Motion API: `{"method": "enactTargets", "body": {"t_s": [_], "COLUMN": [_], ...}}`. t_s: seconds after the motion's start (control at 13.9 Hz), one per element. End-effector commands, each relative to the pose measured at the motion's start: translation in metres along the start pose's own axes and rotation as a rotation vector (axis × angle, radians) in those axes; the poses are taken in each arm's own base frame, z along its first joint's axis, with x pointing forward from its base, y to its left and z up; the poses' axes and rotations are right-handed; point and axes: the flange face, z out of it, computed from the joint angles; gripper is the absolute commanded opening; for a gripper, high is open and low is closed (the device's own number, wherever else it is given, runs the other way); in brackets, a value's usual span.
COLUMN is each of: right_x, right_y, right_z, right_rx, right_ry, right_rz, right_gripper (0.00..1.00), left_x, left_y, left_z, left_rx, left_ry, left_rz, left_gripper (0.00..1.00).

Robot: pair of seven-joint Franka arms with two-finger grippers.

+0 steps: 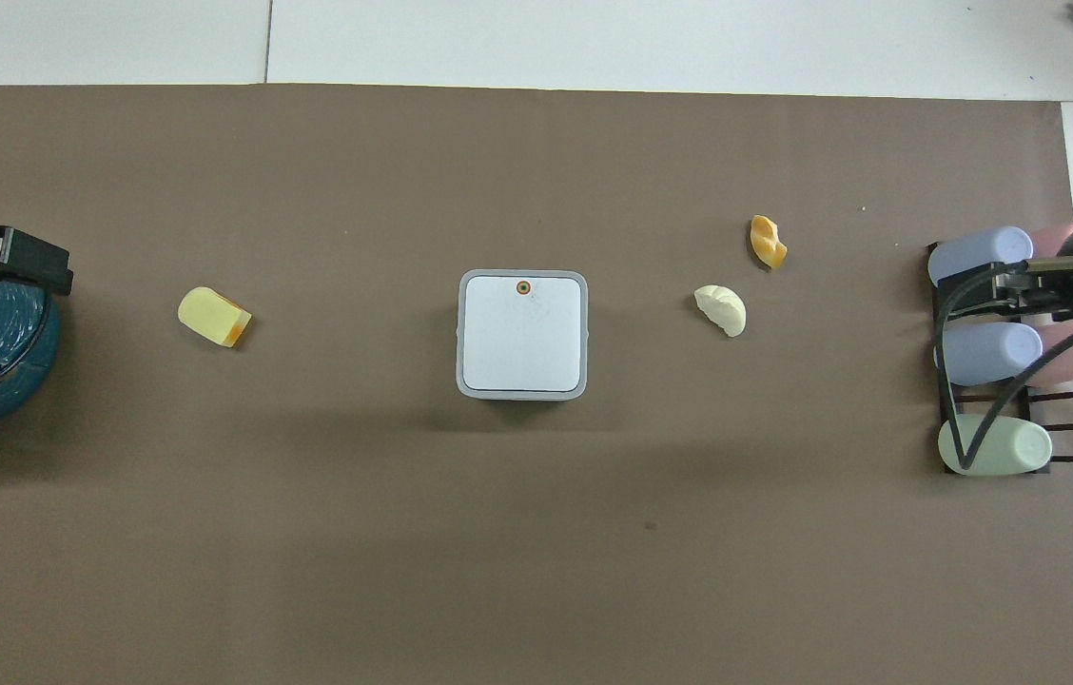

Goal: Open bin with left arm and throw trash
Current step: 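Reach the left gripper toward the white bin lid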

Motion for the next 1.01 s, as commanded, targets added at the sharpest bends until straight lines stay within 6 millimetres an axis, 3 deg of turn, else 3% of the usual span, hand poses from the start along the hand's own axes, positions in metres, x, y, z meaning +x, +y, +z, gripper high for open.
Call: {"method": "enactTargets", "body": {"t_s": [0.0, 0.14, 0.43, 0.65, 0.79, 0.87, 0.94], "right_x": [-0.005, -0.004, -0.001, -0.004, -0.004, -0.005, -0.005], "right_y": [0.013, 0.019, 0.011, 0.011, 0.011, 0.01, 0.01], "right_z": [-0.019, -0.014, -0.012, -0.008, -0.007, -0.006, -0.005], "right_rx": [0.008, 0.007, 0.042, 0.043, 0.043, 0.043, 0.043], "right_ry": [-0.034, -0.041, -0.022, -0.029, -0.031, -0.034, -0.036], "right_rz": [-0.004, 0.006, 0.013, 0.019, 0.019, 0.017, 0.019], "right_gripper": [1.0, 1.0, 1.0, 1.0, 1.0, 1.0, 1.0], "left_x": [-0.005, -0.006, -0.014, -0.017, -0.024, -0.025, -0.03], "left_y": [0.007, 0.014, 0.034, 0.07, 0.105, 0.123, 0.145], "left_z": [-0.001, 0.0, 0.015, 0.024, 0.027, 0.033, 0.036], "left_rx": [0.025, 0.023, 0.033, 0.033, 0.029, 0.021, 0.009], "left_ry": [0.025, 0.011, 0.027, 0.066, 0.075, 0.093, 0.122], "left_rz": [0.018, 0.025, 0.063, 0.08, 0.044, -0.014, -0.077], "left_gripper": [1.0, 1.0, 1.0, 1.0, 0.89, 0.79, 0.77]}}
